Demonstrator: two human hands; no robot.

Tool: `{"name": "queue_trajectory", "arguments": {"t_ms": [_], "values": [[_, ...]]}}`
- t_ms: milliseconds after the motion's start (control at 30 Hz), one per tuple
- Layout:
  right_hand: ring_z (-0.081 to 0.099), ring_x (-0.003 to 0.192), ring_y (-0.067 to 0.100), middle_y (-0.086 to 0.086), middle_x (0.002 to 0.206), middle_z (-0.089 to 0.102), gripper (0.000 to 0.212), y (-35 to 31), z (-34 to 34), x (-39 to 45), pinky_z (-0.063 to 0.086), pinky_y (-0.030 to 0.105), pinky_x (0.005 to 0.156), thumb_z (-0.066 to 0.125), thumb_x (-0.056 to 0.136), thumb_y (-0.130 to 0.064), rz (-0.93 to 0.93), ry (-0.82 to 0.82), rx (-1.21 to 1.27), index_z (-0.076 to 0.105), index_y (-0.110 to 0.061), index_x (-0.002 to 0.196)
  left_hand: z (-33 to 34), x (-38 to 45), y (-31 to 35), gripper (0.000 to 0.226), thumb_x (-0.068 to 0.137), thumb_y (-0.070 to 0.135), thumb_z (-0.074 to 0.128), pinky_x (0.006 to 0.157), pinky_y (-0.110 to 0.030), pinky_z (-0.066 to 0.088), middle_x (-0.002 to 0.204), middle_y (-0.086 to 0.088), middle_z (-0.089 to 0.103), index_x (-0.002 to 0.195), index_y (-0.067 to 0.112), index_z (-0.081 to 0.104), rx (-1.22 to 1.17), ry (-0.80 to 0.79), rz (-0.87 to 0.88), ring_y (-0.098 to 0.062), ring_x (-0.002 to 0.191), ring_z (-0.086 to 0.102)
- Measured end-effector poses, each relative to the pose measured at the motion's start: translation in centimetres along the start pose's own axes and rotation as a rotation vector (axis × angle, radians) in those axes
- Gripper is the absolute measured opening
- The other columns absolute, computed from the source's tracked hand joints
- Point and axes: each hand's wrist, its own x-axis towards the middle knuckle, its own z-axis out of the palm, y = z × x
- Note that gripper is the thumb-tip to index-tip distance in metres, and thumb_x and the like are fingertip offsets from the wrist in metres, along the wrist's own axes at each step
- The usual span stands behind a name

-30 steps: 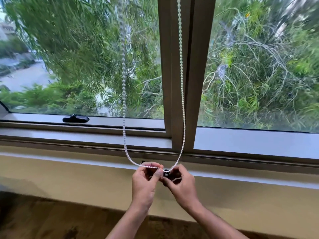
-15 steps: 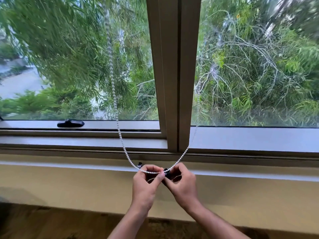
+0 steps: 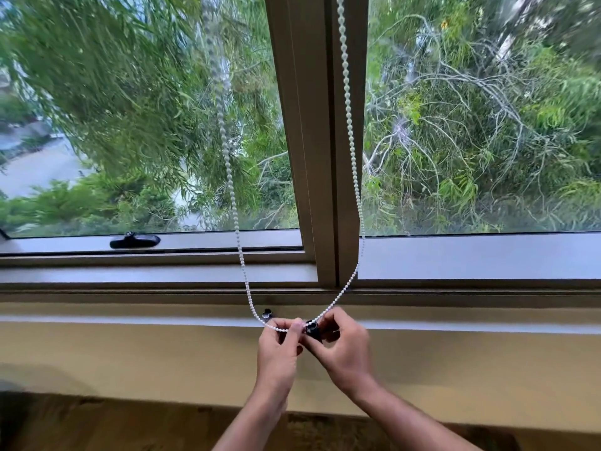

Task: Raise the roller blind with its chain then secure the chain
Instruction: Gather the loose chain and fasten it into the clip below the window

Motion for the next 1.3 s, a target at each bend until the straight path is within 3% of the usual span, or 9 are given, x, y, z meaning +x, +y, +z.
{"name": "queue_trajectory", "arguments": {"t_ms": [167, 233, 400, 633, 800, 867, 1033, 1167, 1300], "values": [[0.067, 0.066, 0.013, -0.012, 0.071, 0.069, 0.033, -0.2, 0.3, 0.0, 0.055, 0.037, 0.059, 0.084, 0.073, -0.051, 0.007, 0.017, -0.024, 0.058, -0.032, 0.078, 0.3, -0.2, 0.3, 0.016, 0.102, 0.021, 0.052, 0.099, -0.053, 0.053, 0.105, -0.018, 0.076, 0.102, 0.005, 0.056, 0.034, -0.098, -0.109, -0.031, 0.103, 0.072], [0.066, 0.066, 0.011, -0.012, 0.069, 0.067, 0.033, -0.3, 0.3, 0.1, 0.054, 0.035, 0.058, 0.084, 0.071, -0.05, 0.004, 0.022, -0.04, 0.057, -0.031, 0.077, 0.3, -0.4, 0.4, 0.016, 0.102, 0.021, 0.05, 0.091, -0.048, 0.059, 0.104, -0.015, 0.077, 0.103, 0.007, 0.055, 0.013, -0.146, -0.134, -0.023, 0.098, 0.074], [0.063, 0.065, 0.011, -0.011, 0.069, 0.066, 0.031, -0.7, 0.3, 0.4, 0.053, 0.037, 0.059, 0.084, 0.069, -0.044, -0.021, 0.002, -0.074, 0.058, -0.028, 0.076, 0.1, -0.7, 0.7, 0.01, 0.102, 0.019, 0.049, 0.068, -0.036, 0.06, 0.099, -0.019, 0.075, 0.103, 0.009, 0.051, -0.019, -0.168, -0.134, -0.023, 0.089, 0.073], [0.061, 0.065, 0.009, -0.011, 0.069, 0.063, 0.028, -1.3, 0.2, 0.0, 0.05, 0.024, 0.056, 0.078, 0.072, -0.046, -0.122, -0.008, -0.085, 0.059, -0.027, 0.077, -0.1, -0.9, 1.0, 0.022, 0.105, 0.02, 0.04, 0.069, -0.039, 0.057, 0.088, -0.011, 0.076, 0.111, 0.006, 0.056, 0.005, -0.237, -0.089, -0.02, 0.078, 0.07], [0.068, 0.071, 0.006, -0.017, 0.077, 0.068, 0.035, -1.5, 0.1, -0.4, 0.056, 0.026, 0.062, 0.081, 0.071, -0.046, -0.149, 0.014, -0.028, 0.06, -0.033, 0.096, -0.2, -1.0, 1.2, 0.021, 0.105, 0.017, 0.039, 0.06, -0.029, 0.054, 0.089, -0.01, 0.077, 0.109, 0.009, 0.057, -0.044, -0.235, -0.096, -0.018, 0.077, 0.07], [0.069, 0.074, 0.005, -0.019, 0.082, 0.07, 0.041, -1.5, 0.0, -0.4, 0.058, 0.026, 0.065, 0.082, 0.073, -0.045, -0.19, 0.005, -0.019, 0.062, -0.034, 0.106, -0.2, -1.1, 1.4, 0.022, 0.104, 0.017, 0.039, 0.062, -0.03, 0.052, 0.092, -0.011, 0.076, 0.109, 0.013, 0.06, -0.054, -0.243, -0.088, -0.019, 0.079, 0.067], [0.07, 0.077, 0.005, -0.02, 0.09, 0.071, 0.03, -1.1, 0.2, -0.3, 0.058, 0.028, 0.068, 0.085, 0.078, -0.037, -0.223, -0.017, 0.03, 0.069, -0.033, 0.103, -0.3, -1.5, 2.2, 0.035, 0.106, 0.019, 0.033, 0.074, -0.039, 0.041, 0.102, -0.005, 0.078, 0.116, 0.034, 0.064, 0.033, -0.305, -0.024, -0.016, 0.094, 0.072], [0.069, 0.083, 0.007, -0.021, 0.096, 0.068, 0.032, -0.9, 0.4, -0.3, 0.057, 0.023, 0.07, 0.082, 0.082, -0.042, -0.207, -0.042, 0.071, 0.07, -0.034, 0.11, -0.4, -1.4, 2.5, 0.038, 0.107, 0.016, 0.029, 0.083, -0.041, 0.043, 0.105, -0.008, 0.076, 0.121, 0.024, 0.064, -0.079, -0.359, -0.051, -0.016, 0.095, 0.071], [0.067, 0.082, 0.011, -0.015, 0.098, 0.063, 0.032, -0.5, 0.9, -0.3, 0.058, 0.032, 0.066, 0.075, 0.087, -0.051, -0.182, -0.08, 0.084, 0.07, -0.034, 0.114, -0.4, -1.4, 2.5, 0.039, 0.108, 0.02, 0.026, 0.09, -0.043, 0.047, 0.111, -0.017, 0.07, 0.124, 0.012, 0.061, -0.213, -0.376, -0.073, -0.024, 0.098, 0.07]]}}
